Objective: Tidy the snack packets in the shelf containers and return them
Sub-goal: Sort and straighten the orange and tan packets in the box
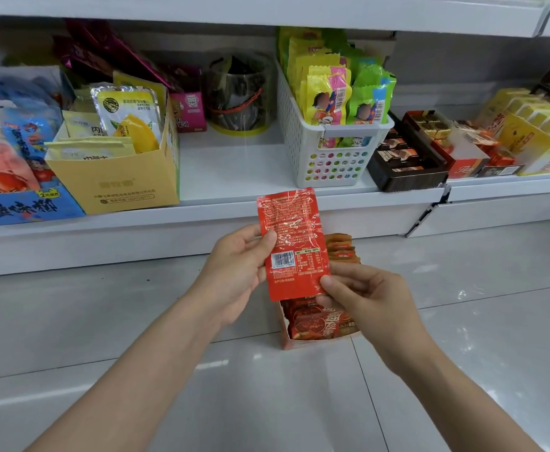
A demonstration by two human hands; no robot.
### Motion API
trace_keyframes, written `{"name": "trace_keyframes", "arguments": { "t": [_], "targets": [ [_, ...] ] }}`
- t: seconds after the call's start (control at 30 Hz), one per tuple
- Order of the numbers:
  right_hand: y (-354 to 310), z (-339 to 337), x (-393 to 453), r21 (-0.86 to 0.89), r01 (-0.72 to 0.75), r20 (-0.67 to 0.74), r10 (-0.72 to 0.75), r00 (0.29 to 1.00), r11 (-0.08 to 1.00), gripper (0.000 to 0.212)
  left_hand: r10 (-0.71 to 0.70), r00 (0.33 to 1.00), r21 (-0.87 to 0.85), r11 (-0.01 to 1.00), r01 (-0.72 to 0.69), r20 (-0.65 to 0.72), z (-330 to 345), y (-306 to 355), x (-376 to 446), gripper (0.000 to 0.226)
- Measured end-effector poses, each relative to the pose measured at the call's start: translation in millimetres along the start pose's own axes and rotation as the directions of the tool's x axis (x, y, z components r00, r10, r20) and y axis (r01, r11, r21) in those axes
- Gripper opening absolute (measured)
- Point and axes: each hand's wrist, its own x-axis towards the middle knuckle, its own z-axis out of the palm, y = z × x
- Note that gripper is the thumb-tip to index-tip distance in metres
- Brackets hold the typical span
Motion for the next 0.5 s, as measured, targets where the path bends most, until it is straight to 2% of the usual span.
{"name": "trace_keyframes", "arguments": {
  "t": [0.23,0.37,0.43,0.5],
  "targets": [
    [-1,0,-5,-0.034,0.025,0.023,-0.024,0.999,0.999,0.025,0.018,1.0,0.025,1.0,-0.018,0.008,2,-1,0,0.022],
    [-5,5,-6,-0.123,0.127,-0.003,-0.128,0.992,0.984,0.021,0.028,0.999,0.09,0.995,-0.03,0.023,16,-4,-2,0.026],
    [-6,11,-5,-0.22,0.184,-0.074,-0.204,0.976,0.958,0.025,0.065,0.99,0.124,0.989,-0.081,0.125,24,-7,-6,0.036],
    [-8,16,-5,-0.325,0.257,-0.045,-0.286,0.957,0.91,0.023,0.019,0.965,0.071,0.997,-0.039,0.263,32,-11,-10,0.045]
  ]
}}
